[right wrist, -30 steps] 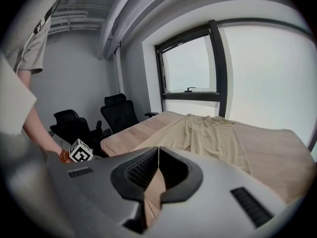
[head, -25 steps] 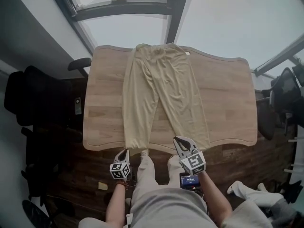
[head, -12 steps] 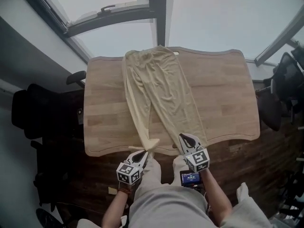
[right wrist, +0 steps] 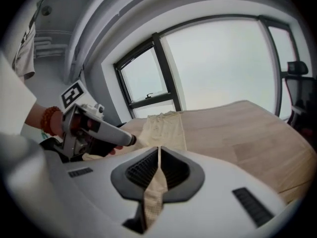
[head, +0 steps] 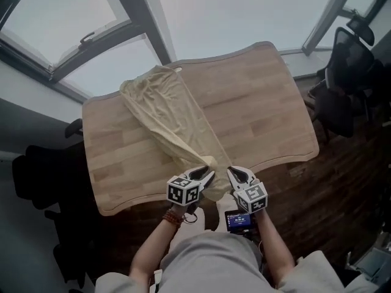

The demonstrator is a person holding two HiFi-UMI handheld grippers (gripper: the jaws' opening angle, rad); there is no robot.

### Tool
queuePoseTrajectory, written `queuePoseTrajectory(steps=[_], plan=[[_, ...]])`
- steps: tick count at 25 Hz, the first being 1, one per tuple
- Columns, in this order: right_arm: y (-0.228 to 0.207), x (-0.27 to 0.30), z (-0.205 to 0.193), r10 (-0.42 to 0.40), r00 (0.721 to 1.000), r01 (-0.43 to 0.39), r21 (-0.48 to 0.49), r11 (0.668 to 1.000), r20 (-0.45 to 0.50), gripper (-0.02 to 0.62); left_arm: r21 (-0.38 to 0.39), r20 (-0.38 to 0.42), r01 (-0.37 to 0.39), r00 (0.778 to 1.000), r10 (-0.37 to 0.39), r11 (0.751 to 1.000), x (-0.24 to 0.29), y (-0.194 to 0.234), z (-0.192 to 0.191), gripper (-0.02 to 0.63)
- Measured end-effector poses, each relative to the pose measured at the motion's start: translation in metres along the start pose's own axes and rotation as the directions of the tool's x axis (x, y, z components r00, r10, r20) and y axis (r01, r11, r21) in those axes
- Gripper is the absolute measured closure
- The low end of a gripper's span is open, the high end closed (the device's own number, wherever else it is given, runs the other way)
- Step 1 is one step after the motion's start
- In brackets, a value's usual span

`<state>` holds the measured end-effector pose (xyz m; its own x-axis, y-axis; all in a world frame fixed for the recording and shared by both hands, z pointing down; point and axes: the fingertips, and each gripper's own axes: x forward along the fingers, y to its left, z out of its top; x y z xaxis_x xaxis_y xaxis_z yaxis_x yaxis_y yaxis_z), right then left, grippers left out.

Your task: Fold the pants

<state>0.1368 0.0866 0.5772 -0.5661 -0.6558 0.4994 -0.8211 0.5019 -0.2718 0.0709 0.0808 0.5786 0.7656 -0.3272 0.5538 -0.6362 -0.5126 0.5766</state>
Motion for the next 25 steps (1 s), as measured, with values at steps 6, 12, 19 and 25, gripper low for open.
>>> queuePoseTrajectory(steps=[6, 12, 19, 25], plan=[[-0.037, 0.008, -0.029, 0.119, 0.983, -0.121, -0.004, 0.993, -0.139, 0.461, 0.117, 0.045, -0.077, 0.996, 0.072, 0.99, 0.018, -0.001, -0.002, 0.365], [-0.026, 0.08, -0.063, 0.226, 0.891, -0.256, -0.025, 0.966, -0.393, 0.419, 0.101, 0.053, -0.336, 0.942, 0.332, 0.937, 0.022, 0.069, -0.08, 0.391], [0.0, 0.127, -0.056, 0.264, 0.85, -0.366, -0.151, 0.918, -0.455, 0.403, -0.376, 0.109, -0.326, 0.914, 0.39, 0.868, 0.069, 0.095, -0.099, 0.391], [-0.026, 0.103, -0.023, 0.239, 0.884, -0.317, -0.139, 0.938, -0.402, 0.42, -0.206, 0.225, -0.398, 0.87, 0.439, 0.894, 0.064, 0.07, -0.062, 0.603]])
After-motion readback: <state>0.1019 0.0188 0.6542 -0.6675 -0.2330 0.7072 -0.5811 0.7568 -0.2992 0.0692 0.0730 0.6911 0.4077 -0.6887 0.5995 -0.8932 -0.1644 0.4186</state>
